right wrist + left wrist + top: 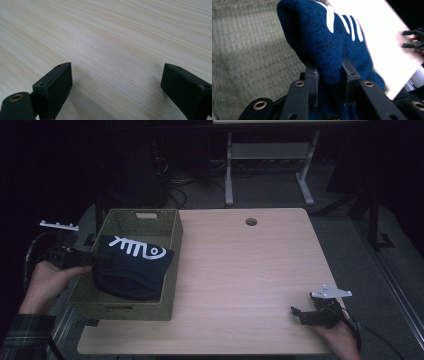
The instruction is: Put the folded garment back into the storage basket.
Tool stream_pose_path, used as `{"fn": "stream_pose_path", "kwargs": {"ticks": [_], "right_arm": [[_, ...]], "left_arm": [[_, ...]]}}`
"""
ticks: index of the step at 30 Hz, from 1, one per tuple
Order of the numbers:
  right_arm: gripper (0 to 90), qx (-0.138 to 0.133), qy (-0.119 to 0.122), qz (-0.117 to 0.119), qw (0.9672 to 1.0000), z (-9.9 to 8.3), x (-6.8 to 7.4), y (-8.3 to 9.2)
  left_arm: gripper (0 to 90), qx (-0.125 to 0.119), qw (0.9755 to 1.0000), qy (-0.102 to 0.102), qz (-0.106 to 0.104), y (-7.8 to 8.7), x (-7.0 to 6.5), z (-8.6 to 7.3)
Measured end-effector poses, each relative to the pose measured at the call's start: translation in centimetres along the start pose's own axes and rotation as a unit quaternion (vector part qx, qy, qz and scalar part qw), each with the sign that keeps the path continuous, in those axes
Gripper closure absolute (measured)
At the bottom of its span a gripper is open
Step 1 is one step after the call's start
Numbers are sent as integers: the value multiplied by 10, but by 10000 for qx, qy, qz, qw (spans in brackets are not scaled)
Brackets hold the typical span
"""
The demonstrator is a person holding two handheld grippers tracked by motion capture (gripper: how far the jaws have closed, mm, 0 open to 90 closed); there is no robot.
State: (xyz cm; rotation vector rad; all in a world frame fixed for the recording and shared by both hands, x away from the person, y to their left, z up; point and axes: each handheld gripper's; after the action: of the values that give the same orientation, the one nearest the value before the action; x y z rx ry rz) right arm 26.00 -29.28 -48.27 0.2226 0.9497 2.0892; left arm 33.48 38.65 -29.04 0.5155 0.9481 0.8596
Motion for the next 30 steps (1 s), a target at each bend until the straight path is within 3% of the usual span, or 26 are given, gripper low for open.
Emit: {"fn": "stream_pose_path", "kwargs": {"ticks": [8,14,19,30], "right_arm": [[99,-2,-1,0,10000,0,0,0],[99,-2,0,0,10000,0,0,0],[99,-3,-2,0,10000,0,0,0],[99,-3,-2,1,10000,0,0,0]], "left_arm": [[714,226,9991,138,328,-22,24,0],[715,464,9967,255,619,-43,37,1],[714,683,9948,342,673,-62,48,0],[692,828,9901,199,1116,-81,49,-1]]}}
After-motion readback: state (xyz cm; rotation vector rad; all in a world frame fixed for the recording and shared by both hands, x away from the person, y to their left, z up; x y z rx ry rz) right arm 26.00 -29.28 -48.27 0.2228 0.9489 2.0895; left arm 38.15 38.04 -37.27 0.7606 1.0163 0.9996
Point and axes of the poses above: each handheld gripper's, and its own axes: y roughly backward along the jaws, z roughly out of its top, x roughly to its left, and after that the axes turned 15 degrees about y, right-handed
